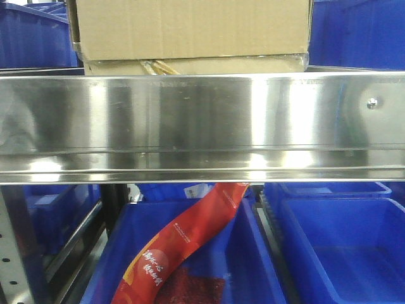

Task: Stack two boxes on right shelf middle
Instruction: 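Open both grippers and pull them back from the boxes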

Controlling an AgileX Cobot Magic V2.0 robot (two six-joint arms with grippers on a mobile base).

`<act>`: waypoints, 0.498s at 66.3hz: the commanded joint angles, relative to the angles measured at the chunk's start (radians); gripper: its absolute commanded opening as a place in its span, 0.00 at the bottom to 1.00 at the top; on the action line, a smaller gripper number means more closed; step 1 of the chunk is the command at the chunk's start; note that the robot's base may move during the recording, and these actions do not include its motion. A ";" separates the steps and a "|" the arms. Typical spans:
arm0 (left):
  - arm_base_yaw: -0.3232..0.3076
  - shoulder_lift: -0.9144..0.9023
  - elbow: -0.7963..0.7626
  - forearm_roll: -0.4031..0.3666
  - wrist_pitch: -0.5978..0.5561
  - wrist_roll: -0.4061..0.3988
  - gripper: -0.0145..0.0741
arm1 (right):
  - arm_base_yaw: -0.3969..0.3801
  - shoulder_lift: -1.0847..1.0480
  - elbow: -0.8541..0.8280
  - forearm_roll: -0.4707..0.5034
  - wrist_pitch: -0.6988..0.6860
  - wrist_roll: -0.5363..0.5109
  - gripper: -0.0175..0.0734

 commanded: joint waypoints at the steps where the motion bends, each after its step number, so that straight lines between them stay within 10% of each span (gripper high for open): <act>1: 0.003 -0.005 0.001 -0.002 -0.015 -0.004 0.04 | -0.001 -0.007 0.009 -0.012 -0.010 0.000 0.01; 8: 0.003 -0.005 0.001 -0.002 -0.015 -0.004 0.04 | -0.001 -0.031 0.064 0.103 0.021 -0.040 0.01; 33: 0.003 -0.007 0.001 -0.002 -0.015 -0.004 0.04 | -0.079 -0.131 0.371 0.422 -0.239 -0.666 0.01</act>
